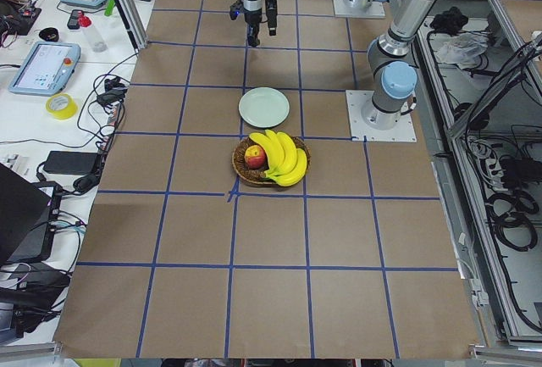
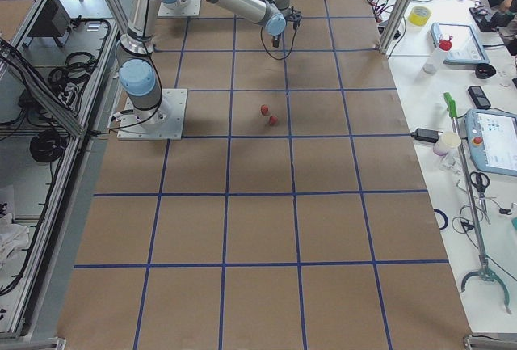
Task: Collect all strawberries into plate
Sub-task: 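Carry the strawberry toward the plate and release it on the table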
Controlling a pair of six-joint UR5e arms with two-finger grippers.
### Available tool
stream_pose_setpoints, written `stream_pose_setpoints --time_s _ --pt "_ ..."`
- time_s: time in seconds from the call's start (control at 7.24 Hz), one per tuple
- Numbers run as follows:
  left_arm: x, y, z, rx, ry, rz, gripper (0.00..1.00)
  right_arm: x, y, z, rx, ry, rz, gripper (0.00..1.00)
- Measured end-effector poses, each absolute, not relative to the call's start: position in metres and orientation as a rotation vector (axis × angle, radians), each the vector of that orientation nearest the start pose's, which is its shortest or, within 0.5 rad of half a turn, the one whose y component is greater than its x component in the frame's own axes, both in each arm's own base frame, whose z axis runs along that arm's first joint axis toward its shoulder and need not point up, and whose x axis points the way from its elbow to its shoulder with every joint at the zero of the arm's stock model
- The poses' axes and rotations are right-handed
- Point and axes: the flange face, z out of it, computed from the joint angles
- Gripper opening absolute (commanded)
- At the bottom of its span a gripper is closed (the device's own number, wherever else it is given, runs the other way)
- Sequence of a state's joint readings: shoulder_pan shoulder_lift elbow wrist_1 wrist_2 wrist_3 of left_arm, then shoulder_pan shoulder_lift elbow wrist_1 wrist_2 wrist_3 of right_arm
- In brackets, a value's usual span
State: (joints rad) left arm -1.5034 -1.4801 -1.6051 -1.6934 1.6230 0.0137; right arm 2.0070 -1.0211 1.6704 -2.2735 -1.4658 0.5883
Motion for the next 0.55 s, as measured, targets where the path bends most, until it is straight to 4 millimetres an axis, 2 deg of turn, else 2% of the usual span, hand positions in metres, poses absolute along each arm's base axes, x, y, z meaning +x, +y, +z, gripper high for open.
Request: stream_pose_setpoints --time_s 0.14,0.28,0.41,0.55 --pt "-0.098 -0.453 0.502 -0.080 3.089 0.107 1.00 0.427 -0.517 0.192 0.198 3.009 0.001 0.25" --pt "-0.097 -0.453 0.502 -0.081 3.088 0.108 1.00 0.443 -0.511 0.186 0.171 3.008 0.010 0.49" --pt "-0.097 -0.453 0.501 -0.080 3.088 0.112 1.00 0.455 -0.505 0.178 0.147 3.013 0.027 0.87" --pt "-0.097 -0.453 0.500 -0.080 3.088 0.115 1.00 0.460 -0.501 0.173 0.135 3.019 0.035 1.00"
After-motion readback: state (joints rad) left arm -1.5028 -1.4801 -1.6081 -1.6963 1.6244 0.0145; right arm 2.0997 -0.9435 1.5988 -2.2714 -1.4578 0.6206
